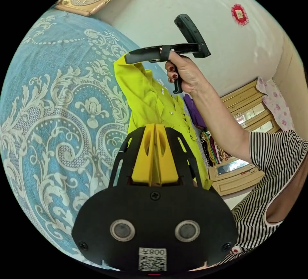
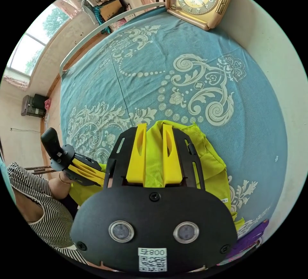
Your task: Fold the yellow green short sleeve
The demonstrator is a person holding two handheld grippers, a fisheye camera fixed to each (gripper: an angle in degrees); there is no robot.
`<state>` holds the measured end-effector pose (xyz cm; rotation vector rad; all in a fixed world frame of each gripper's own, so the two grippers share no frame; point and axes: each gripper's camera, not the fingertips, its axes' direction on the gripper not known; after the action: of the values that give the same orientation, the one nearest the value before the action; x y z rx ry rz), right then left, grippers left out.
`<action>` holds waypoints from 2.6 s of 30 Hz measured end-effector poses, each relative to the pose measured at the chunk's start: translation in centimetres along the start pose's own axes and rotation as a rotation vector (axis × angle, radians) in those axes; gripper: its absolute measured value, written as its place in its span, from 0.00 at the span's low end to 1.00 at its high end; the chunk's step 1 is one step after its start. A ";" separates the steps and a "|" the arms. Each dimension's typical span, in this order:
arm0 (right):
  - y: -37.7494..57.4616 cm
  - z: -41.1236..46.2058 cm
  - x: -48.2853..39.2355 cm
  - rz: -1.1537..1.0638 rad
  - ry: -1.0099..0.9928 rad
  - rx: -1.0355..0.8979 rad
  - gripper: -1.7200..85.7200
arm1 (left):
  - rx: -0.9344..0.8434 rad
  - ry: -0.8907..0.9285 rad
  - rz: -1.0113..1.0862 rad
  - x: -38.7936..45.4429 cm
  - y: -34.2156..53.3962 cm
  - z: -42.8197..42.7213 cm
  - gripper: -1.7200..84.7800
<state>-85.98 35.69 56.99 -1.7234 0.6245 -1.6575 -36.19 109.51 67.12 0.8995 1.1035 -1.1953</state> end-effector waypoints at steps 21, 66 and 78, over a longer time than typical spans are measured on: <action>1.0 -2.4 1.3 0.152 -0.083 0.138 0.05 | 0.032 -0.017 -0.058 -3.0 0.2 -1.7 0.02; 31.3 -8.0 -16.0 0.145 0.018 0.294 0.02 | -0.061 -0.249 -0.009 11.9 -0.8 -3.3 0.02; 39.0 -3.1 -27.5 -0.029 0.247 0.179 0.02 | -0.171 -0.389 0.098 20.1 -1.1 -2.1 0.02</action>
<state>-87.36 29.24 9.64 -1.4205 0.5454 -1.9032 -37.29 106.33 47.20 0.5529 0.8227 -1.1178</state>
